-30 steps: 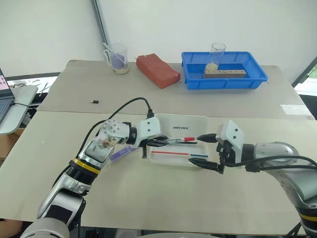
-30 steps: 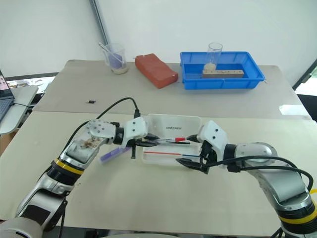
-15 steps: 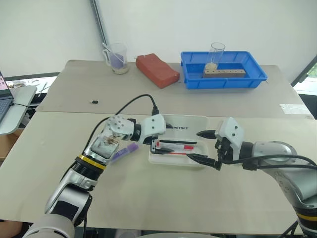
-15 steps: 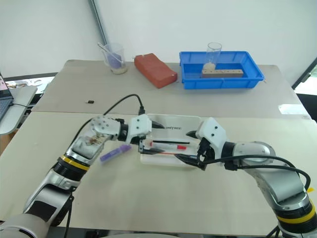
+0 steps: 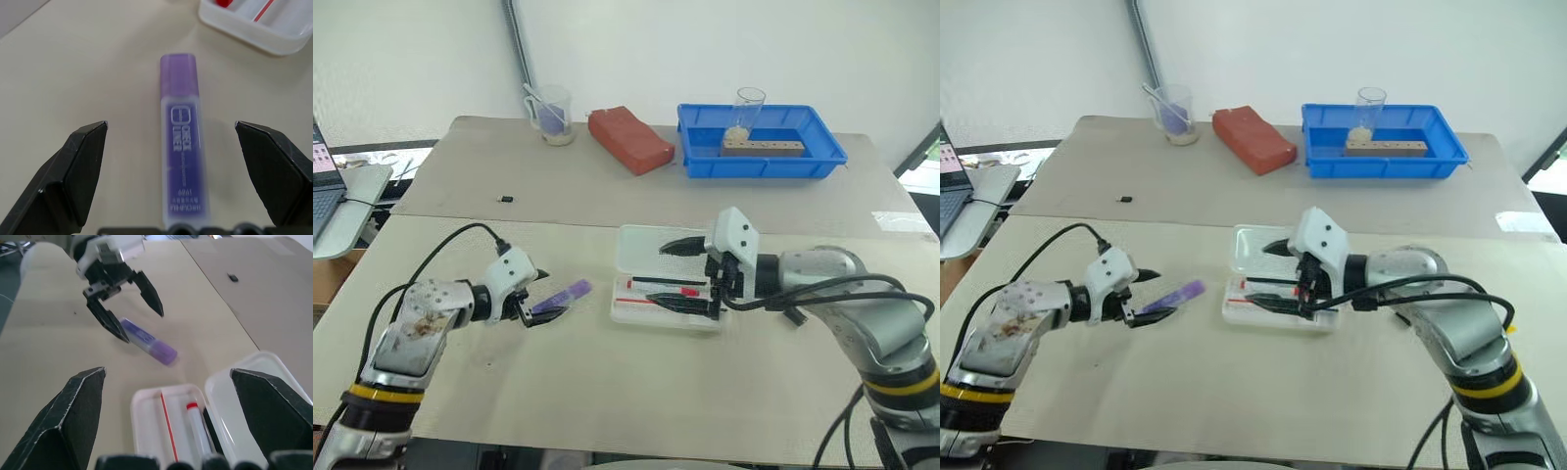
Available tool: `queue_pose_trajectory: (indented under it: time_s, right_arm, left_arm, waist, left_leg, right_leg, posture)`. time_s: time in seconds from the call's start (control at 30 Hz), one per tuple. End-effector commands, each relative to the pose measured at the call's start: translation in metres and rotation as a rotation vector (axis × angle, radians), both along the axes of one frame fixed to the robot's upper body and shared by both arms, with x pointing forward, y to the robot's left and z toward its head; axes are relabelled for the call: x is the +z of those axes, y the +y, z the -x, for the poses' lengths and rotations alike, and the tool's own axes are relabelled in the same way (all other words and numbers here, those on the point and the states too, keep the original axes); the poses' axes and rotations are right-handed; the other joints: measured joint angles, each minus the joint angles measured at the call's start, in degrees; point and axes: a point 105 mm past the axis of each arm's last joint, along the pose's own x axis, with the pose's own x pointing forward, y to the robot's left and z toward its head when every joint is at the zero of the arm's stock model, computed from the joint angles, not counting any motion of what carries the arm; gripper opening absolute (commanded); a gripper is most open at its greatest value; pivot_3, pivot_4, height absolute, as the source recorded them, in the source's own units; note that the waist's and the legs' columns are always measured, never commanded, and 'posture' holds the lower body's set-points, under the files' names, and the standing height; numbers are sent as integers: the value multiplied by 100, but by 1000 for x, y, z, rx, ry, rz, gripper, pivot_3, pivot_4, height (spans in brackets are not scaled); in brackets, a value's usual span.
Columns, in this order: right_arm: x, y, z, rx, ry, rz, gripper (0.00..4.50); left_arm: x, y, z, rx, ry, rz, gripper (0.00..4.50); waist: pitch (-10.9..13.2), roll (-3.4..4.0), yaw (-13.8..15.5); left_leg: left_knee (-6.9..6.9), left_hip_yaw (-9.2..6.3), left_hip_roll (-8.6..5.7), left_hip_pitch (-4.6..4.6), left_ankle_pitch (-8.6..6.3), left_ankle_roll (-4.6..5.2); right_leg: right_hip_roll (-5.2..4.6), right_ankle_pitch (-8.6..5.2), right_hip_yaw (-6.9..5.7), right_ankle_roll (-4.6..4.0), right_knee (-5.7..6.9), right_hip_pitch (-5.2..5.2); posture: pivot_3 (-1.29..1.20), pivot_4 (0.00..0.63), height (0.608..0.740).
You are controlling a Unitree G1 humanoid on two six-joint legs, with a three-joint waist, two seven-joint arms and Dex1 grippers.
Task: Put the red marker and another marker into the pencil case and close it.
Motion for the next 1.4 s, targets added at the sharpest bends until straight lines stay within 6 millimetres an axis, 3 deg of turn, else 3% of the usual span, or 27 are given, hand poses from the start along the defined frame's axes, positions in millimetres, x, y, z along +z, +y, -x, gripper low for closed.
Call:
queue_pose_trajectory:
  time_s: [0.03, 0.13, 0.2, 0.3, 0.37, 0.47, 0.6, 0.7, 0.83, 0.97, 1.1, 1.4]
  right_arm:
    - [7, 3, 0, 24, -28, 3, 4500]
    - [8, 3, -2, 30, -33, 8, 4500]
    - [10, 3, -4, 29, -35, 8, 4500]
    - [9, 2, -5, 27, -37, 11, 4500]
    - [9, 1, -5, 24, -37, 13, 4500]
    - [8, -10, -8, -19, -37, 35, 4500]
    - [-4, -39, -12, -100, -30, 105, 4500]
    - [-10, -50, -6, -110, -12, 140, 4500]
    - [-14, -62, -4, -140, 9, 167, 4500]
    - [-18, -67, -1, -166, 31, 170, 4500]
    - [-24, -72, 3, -194, 46, 171, 4500]
    - [-31, -77, 13, -226, 69, 176, 4500]
  left_arm:
    - [-2, 0, -2, 24, -29, -11, 4206]
    - [-6, 2, -1, 22, -9, -5, 3218]
    - [-9, 4, 1, 21, 0, -6, 2160]
    - [-10, 6, 1, 12, -1, -15, 921]
    - [-6, 6, 0, 10, -11, -7, 930]
    - [33, 4, -24, 9, -200, 17, 930]
    - [73, -38, -14, -293, -337, -4, 930]
    - [82, -67, -4, -434, -337, 21, 930]
    - [69, -100, 16, -627, -253, 6, 930]
    - [48, -119, 11, -694, -233, -39, 930]
    - [34, -124, 5, -740, -228, -94, 930]
    - [27, -132, -1, -758, -217, -86, 930]
  waist:
    - [0, 0, 7]
    - [-1, 2, -3]
    - [-2, 2, -21]
    - [-2, 3, -50]
    - [-2, 3, -64]
    - [-1, 1, -60]
    - [-1, -11, 24]
    - [-9, 5, 12]
    - [-8, 8, -53]
    - [-7, 6, -74]
    - [-7, 6, -73]
    - [-7, 6, -61]
  left_leg:
    - [0, 0, 1, -2, 0, 0]
    - [-6, -2, 2, -1, 0, 0]
    - [-11, -2, 5, -1, 0, 1]
    - [-12, -2, 6, -3, 1, 1]
    - [-14, -2, 6, -2, 0, 1]
    - [-15, -3, 6, -3, 1, 1]
    - [-12, -1, 5, -11, 0, 0]
    - [-12, 21, -3, -12, 0, 1]
    - [-11, 9, -3, -16, 1, 3]
    - [-9, -10, -3, -11, 2, 3]
    - [-4, -11, -5, -14, 2, 3]
    - [3, -13, -6, -17, 2, 4]
  right_leg:
    - [1, 1, 0, -2, 0, -2]
    - [3, 2, 0, -11, 2, -4]
    - [9, 3, 3, -17, 3, 1]
    - [12, 1, 4, -22, 7, 2]
    - [12, 1, 5, -22, 7, 1]
    - [12, 1, 2, -22, 7, 0]
    - [7, 1, -10, -22, -9, -9]
    - [-7, 6, 13, -12, -15, 12]
    - [18, 8, 18, -7, -7, 8]
    - [36, 6, 22, -6, -4, 11]
    - [36, 6, 25, -5, -5, 12]
    - [35, 6, 24, -1, -4, 14]
  posture:
    - [0, 150, 740]
    - [0, 150, 740]
    - [0, 150, 740]
    - [0, 150, 740]
    - [0, 150, 740]
    - [0, 150, 740]
    - [0, 150, 740]
    - [0, 150, 740]
    - [0, 150, 740]
    - [0, 150, 740]
    - [0, 150, 740]
    - [0, 150, 740]
